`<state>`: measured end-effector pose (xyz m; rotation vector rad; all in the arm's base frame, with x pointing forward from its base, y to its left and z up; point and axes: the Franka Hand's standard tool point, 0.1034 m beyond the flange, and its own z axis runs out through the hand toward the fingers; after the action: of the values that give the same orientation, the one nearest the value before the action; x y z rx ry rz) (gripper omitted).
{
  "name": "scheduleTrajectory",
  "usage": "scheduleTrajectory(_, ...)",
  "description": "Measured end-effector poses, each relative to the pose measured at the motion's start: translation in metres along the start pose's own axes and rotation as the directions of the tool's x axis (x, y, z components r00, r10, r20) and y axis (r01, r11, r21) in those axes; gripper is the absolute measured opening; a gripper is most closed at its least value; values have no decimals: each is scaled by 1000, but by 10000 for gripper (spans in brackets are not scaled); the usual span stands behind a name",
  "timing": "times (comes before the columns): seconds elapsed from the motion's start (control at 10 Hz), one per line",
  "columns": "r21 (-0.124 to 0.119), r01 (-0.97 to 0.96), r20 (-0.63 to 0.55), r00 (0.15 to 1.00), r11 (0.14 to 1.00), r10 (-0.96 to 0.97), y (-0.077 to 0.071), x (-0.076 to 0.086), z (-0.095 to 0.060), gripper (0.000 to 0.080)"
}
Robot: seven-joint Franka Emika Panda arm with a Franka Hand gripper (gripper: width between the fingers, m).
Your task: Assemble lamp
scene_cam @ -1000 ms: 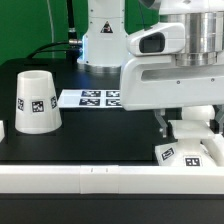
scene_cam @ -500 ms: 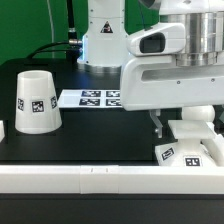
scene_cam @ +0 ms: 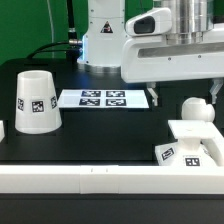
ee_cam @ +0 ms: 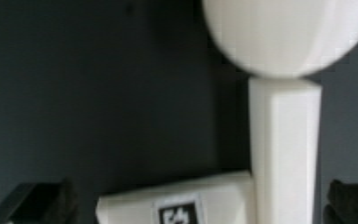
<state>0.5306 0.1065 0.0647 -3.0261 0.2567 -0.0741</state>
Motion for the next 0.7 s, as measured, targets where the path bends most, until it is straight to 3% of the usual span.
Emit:
scheduleTrajectory(0.3,5,-32,21,999,999,32,-17,-16,6,699)
scheduleTrajectory(0.7,-2,-26,49,998,1000,26,-15,-17,6,699)
